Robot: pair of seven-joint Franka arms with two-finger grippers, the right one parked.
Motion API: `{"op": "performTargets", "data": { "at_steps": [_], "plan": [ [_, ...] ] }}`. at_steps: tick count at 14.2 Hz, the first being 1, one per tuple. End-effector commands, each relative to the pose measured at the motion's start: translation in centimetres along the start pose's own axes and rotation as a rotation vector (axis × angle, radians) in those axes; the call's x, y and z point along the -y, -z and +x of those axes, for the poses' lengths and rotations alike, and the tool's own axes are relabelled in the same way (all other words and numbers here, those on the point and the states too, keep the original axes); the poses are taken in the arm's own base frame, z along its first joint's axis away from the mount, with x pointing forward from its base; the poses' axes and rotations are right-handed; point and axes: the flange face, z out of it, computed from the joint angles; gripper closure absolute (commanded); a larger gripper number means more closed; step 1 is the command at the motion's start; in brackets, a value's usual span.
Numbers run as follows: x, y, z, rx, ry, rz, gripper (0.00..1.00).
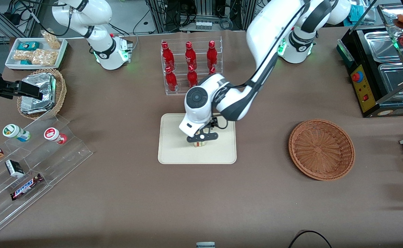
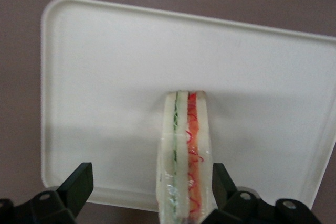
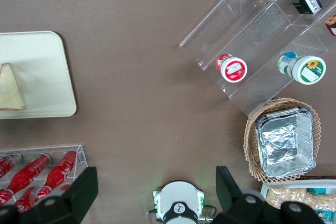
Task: Place sandwich from basket to tray
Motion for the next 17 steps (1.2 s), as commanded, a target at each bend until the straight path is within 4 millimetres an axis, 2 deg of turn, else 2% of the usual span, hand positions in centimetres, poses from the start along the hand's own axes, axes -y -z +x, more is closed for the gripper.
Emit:
{"op": "performTargets", "data": {
  "at_steps": [1,4,7,10,12,14,17],
  "plan": [
    [6.2,7.6,2.5,0.016,0.041,0.021,0.00],
    [14.2,14.0,4.0,0.079,0.024,0.024,0.00],
    [22.6,17.9,6.5,0.145,0.011,0.058,0.00],
    [32.8,22.3,8.2,0.211,-0.033,0.061,0.00],
    [39.3,24.7,8.5,0.252,-0.072,0.046,0.00],
    [43.5,27.1,7.9,0.266,-0.089,0.034,0.00],
    [45.0,30.8,5.7,0.276,-0.072,0.053,0.00]
  ]
}}
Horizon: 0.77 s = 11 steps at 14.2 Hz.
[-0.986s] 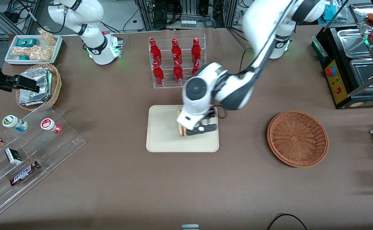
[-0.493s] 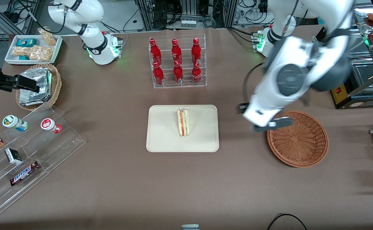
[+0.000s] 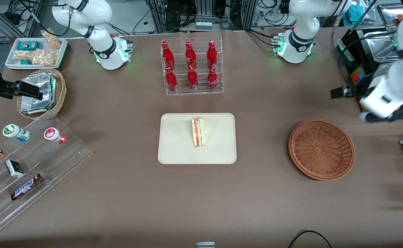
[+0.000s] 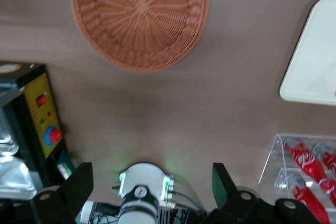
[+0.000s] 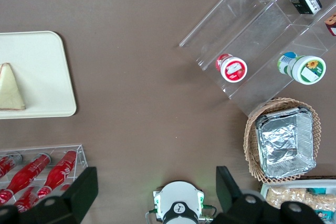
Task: Place sandwich from basket to tray
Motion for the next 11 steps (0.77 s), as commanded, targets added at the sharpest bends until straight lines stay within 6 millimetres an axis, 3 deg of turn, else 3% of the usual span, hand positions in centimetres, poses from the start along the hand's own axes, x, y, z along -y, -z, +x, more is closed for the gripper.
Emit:
{"op": "performTargets", "data": {
  "at_steps": [1,6,8,11],
  "plan": [
    [-0.3,2.8,-2.9,-0.002,-0.008,0.008,0.00],
    [0.3,3.0,-1.2,-0.047,0.069,-0.008,0.00],
    [1.0,1.4,-0.5,-0.003,0.082,0.001,0.00],
    [0.9,-0.6,-1.6,-0.031,0.078,0.040,0.00]
  ]
}}
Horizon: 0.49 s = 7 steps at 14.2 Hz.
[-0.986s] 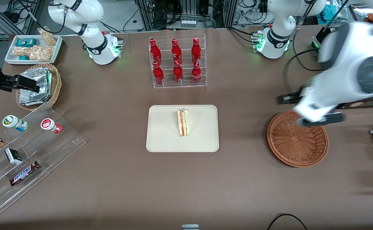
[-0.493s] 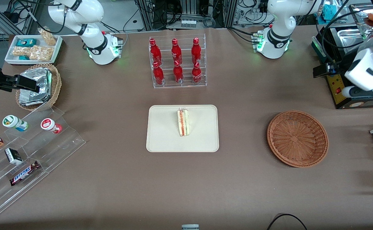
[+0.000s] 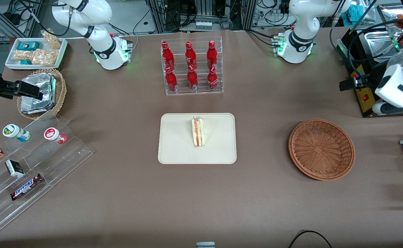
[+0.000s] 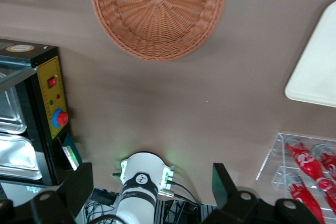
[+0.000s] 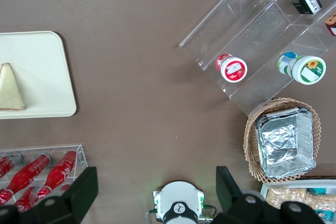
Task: Place sandwich from basket to tray
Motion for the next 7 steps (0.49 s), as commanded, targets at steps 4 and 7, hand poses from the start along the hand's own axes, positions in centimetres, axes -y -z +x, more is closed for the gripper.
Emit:
{"op": "performTargets", "data": {
  "at_steps": [4,7],
  "plan": [
    [-0.3,-2.9,-2.7,-0.117,0.001,0.013,0.00],
    [-0.5,-2.4,-2.1,-0.127,0.001,0.001,0.00]
  ]
}}
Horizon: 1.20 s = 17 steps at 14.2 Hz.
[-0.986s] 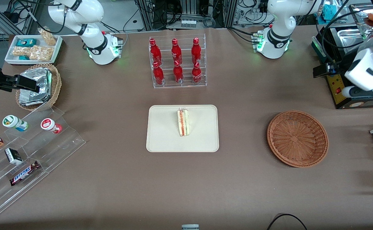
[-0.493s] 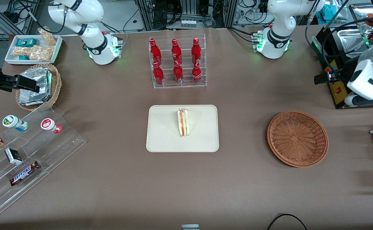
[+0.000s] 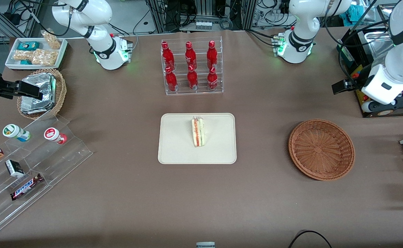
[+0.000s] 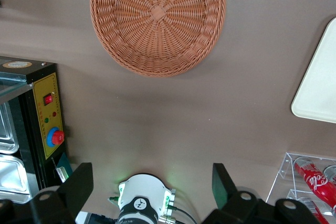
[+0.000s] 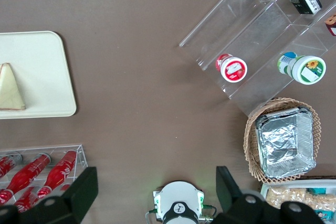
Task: Place sandwich from basket to tray
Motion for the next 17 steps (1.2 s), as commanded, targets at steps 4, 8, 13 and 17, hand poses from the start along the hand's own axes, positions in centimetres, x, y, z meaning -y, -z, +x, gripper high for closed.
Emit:
{"op": "performTargets", "data": {
  "at_steps": [4,8,13,17],
  "plan": [
    [0.7,0.2,-0.5,-0.022,0.016,0.015,0.00],
    [1.2,0.4,-1.0,-0.018,0.023,0.013,0.00],
    [0.7,0.3,0.1,-0.014,0.029,-0.003,0.00],
    [0.6,0.5,1.0,-0.017,0.032,-0.005,0.00]
  ]
}}
